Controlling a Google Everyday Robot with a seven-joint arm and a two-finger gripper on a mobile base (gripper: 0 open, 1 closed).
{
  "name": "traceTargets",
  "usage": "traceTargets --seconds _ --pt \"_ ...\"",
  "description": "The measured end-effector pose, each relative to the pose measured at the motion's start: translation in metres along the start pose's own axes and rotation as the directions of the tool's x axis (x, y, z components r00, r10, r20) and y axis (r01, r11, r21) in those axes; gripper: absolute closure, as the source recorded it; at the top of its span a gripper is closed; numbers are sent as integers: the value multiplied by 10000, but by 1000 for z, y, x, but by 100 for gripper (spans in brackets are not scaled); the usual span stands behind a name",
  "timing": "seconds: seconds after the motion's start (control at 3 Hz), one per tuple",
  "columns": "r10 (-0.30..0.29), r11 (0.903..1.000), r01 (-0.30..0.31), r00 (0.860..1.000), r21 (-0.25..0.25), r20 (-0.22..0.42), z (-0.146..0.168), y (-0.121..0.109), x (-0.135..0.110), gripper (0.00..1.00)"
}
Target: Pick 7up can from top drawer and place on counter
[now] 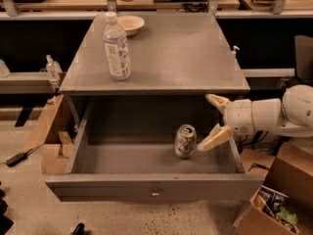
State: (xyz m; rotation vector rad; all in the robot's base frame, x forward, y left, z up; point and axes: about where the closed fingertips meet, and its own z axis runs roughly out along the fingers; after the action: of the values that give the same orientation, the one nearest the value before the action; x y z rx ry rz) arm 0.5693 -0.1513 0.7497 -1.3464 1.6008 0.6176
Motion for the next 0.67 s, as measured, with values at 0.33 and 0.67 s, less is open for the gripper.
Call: traceTargets --seconds 0.33,0.67 --pt "14 9998 -11 9999 -203 141 9 -1 13 0" --pt "149 9987 -136 9995 -494 270 24 2 29 0"
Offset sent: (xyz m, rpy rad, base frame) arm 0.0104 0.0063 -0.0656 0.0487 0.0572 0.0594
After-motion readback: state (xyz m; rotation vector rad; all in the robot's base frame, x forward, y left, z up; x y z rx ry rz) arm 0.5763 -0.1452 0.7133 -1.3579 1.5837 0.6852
